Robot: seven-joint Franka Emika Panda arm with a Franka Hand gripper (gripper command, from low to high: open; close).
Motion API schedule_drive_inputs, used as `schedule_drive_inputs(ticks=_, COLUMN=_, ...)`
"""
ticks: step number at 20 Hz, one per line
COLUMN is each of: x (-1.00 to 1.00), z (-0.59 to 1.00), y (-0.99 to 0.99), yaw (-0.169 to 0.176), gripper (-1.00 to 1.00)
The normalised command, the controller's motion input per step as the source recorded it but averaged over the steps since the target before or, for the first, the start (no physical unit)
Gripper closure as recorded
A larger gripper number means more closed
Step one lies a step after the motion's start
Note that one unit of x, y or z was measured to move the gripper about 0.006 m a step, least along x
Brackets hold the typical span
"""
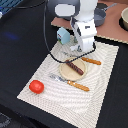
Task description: Interact with the objects in diverse but meaningful ways.
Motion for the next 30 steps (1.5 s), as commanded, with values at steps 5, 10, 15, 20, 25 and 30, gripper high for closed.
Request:
schedule_drive_inputs(ticks=5, x=-0.15, z=0.78, y=0.0, yaw=0.047, gripper=1.0)
schedule_drive_inputs(ticks=10, x=-0.26, z=0.99, y=-0.37, yaw=0.026, gripper=1.0)
schedule_drive_inputs(ticks=15, x=-0.47, z=0.38, y=-0.69, yaw=0.004, gripper=1.0)
schedule_drive_inputs(ticks=20, x=-0.51, z=0.0, y=-0.79, yaw=0.0, gripper=1.0)
schedule_drive_inputs(ticks=25, x=-0.5, z=-0.09, y=-0.81, yaw=0.0, gripper=1.0)
schedule_drive_inputs(ticks=30, x=-0.58, z=-0.32, y=-0.75, yaw=0.0, gripper=1.0)
